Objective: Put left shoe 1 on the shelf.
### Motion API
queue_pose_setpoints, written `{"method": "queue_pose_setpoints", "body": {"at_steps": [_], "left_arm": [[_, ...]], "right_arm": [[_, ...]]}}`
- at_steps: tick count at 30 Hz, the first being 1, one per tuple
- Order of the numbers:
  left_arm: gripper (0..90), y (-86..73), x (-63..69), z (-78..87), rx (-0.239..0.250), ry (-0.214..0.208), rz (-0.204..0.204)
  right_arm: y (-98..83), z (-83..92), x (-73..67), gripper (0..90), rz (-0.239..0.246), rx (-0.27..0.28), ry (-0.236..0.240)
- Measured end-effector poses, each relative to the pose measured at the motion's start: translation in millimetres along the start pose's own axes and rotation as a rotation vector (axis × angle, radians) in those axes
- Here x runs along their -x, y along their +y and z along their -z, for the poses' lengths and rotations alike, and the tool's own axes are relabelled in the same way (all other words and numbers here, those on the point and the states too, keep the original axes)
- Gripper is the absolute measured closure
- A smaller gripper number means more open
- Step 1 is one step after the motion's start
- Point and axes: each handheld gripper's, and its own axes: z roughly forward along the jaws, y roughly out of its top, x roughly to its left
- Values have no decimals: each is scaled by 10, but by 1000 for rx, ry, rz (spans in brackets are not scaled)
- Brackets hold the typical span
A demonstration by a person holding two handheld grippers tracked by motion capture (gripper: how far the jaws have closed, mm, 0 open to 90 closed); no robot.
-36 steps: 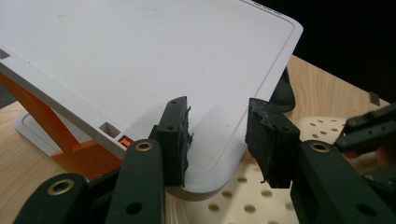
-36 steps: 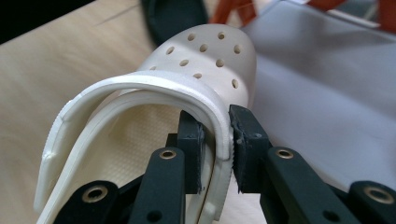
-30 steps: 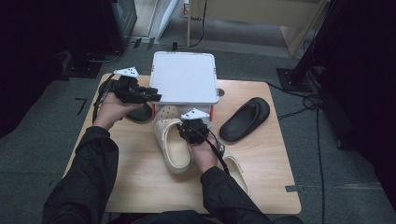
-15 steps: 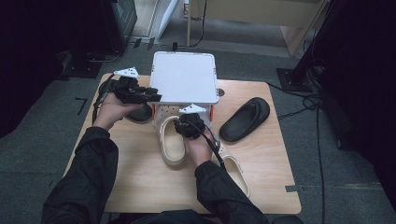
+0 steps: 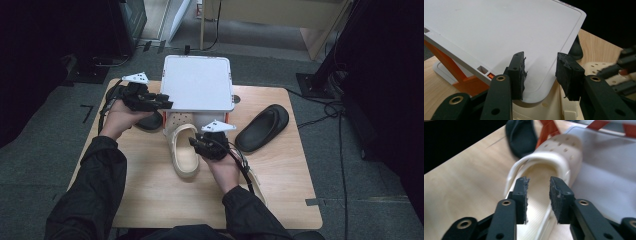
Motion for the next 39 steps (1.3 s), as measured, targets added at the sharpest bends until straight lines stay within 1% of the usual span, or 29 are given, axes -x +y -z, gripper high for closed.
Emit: {"method": "queue_pose_setpoints", "body": {"at_steps": [1, 2, 4, 5, 6, 7, 8, 9, 11, 14, 15, 16, 17, 18, 19, 20, 21, 22, 23, 24, 26, 28, 29, 30, 32, 34, 35, 38, 39], "left_arm": [[591, 0, 0, 0, 0, 0, 0], [591, 0, 0, 0, 0, 0, 2], [592, -2, 3, -1, 1, -1, 3], [591, -2, 3, -1, 1, -1, 3], [592, -2, 0, -2, 3, -2, 1], [592, -3, -1, -2, 4, -1, 2], [592, -3, -1, -2, 4, -1, 2], [592, -3, -2, -1, 3, -1, 1], [592, -4, -3, 0, 2, -2, -1], [592, -6, -4, 1, 4, -2, 0], [592, -6, -4, 1, 4, -2, 0], [592, -8, -6, 1, 5, -4, 1], [592, -8, -8, 1, 5, -5, 1], [593, -10, -9, 1, 7, -6, 2], [593, -11, -9, 1, 8, -6, 3], [594, -11, -10, 1, 9, -5, 5], [595, -11, -10, 1, 9, -5, 5], [595, -10, -8, 2, 7, -3, 1], [596, -10, -8, 2, 7, -3, 1], [596, -8, -4, 1, 5, -1, -2], [596, -8, -1, -1, 6, -1, -2], [596, -8, 0, -1, 5, 0, -3], [596, -8, 0, -1, 5, 0, -3], [596, -9, -1, 0, 6, 0, -2], [596, -10, -3, 1, 5, -1, -2], [596, -10, -3, 1, 5, -1, -2], [595, -11, -5, 0, 7, -3, -1], [596, -14, -10, 0, 11, -5, 3], [596, -14, -10, 0, 11, -5, 3]], "right_arm": [[0, 0, 0, 686, 0, 0, 0], [-92, 32, -63, 706, 22, -12, 17], [-195, 62, -136, 729, 39, -18, 31], [-195, 62, -136, 729, 39, -18, 31], [-300, 86, -203, 744, 45, -31, 53], [-348, 97, -234, 748, 43, -39, 61], [-348, 97, -234, 748, 43, -39, 61], [-430, 115, -277, 756, 48, -46, 84], [-457, 120, -292, 757, 51, -47, 87], [-576, 143, -362, 767, 68, -60, 126], [-576, 143, -362, 767, 68, -60, 126], [-630, 144, -391, 766, 77, -67, 143], [-630, 144, -391, 766, 77, -67, 143], [-693, 136, -423, 761, 99, -77, 156], [-693, 136, -423, 761, 99, -77, 156], [-772, 119, -449, 756, 121, -85, 168], [-772, 119, -449, 756, 121, -85, 168], [-830, 105, -454, 756, 128, -94, 174], [-830, 105, -454, 756, 128, -94, 174], [-891, 92, -445, 758, 130, -101, 171], [-907, 89, -440, 759, 126, -109, 171], [-952, 76, -410, 758, 133, -125, 156], [-952, 76, -410, 758, 133, -125, 156], [-972, 65, -392, 755, 129, -139, 149], [-994, 45, -376, 749, 130, -151, 124], [-1002, 32, -363, 738, 128, -154, 115], [-1008, 1, -344, 711, 115, -154, 98], [-984, -31, -343, 701, 105, -139, 94], [-966, -48, -354, 703, 110, -137, 95]]}}
